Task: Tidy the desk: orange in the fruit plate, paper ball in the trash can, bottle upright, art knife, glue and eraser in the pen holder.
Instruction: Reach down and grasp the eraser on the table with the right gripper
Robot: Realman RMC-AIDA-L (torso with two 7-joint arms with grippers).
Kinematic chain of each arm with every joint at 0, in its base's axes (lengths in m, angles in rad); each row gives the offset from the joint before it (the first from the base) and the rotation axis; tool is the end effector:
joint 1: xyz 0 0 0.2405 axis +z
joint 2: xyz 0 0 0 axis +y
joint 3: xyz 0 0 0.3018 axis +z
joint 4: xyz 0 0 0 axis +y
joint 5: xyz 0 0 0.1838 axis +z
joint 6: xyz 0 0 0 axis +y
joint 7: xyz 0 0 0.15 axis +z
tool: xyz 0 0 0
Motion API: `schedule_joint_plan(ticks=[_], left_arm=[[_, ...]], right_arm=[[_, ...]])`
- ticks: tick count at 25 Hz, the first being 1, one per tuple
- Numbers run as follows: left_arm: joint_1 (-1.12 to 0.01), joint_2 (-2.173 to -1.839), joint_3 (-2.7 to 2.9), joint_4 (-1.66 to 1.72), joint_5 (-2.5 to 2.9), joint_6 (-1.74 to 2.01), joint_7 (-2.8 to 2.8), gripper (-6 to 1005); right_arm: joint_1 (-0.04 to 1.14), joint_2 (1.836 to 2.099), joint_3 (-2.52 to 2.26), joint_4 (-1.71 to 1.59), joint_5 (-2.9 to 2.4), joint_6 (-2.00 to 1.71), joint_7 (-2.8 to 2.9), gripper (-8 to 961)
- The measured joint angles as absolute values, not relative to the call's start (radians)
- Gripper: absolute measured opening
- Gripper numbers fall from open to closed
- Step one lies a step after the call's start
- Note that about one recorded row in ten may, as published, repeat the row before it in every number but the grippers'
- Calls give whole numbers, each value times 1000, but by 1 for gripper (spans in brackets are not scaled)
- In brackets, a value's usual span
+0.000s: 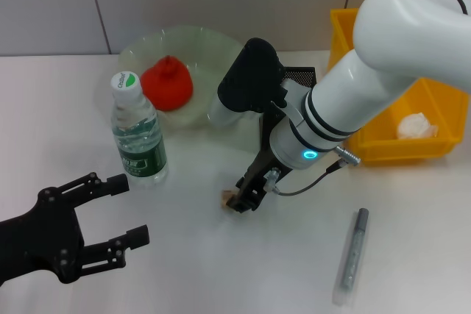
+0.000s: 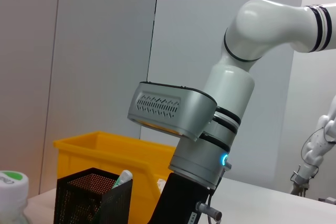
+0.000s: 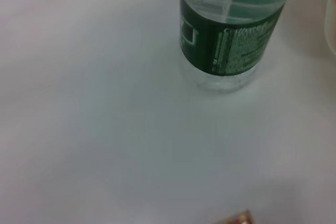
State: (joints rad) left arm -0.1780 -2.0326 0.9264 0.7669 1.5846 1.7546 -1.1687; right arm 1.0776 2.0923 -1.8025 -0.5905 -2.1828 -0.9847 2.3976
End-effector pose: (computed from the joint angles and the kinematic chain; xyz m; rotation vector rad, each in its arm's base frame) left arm -0.3120 0.2331 0.0073 -2.6230 -0.4068 -0.9644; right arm 0.1475 0.4075 -0.1442 -2.8267 0.5255 -0.4889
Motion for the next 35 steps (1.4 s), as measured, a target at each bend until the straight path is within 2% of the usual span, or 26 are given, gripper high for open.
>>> schedule_joint_plan(ticks=[5,10,15,20,35], left_arm=[[-178,-2034,926,767,1585,1755,-1169,830],[-178,-2034,926,767,1585,1754,-1169,830],[-178,-2034,926,762,1585,1744,-1169,830],[-181,-2034,926,753,1585,1739,-1169,829],[-186,-2035,926,747,1585,1735,-1169,829]], right_arm=[[1067,2092,-1797,-609,-2183,-985,2398,416],[1041,2085,-1789,-670,-2190,-1005,2404,231],[1021,2083,-1745,-717,-2230,-1047,2409,133],[1014,2084,-1737,-732,-2262,-1055,2395,94],[1001,2091,-1741,-714,-2199,-1038,2266,465]])
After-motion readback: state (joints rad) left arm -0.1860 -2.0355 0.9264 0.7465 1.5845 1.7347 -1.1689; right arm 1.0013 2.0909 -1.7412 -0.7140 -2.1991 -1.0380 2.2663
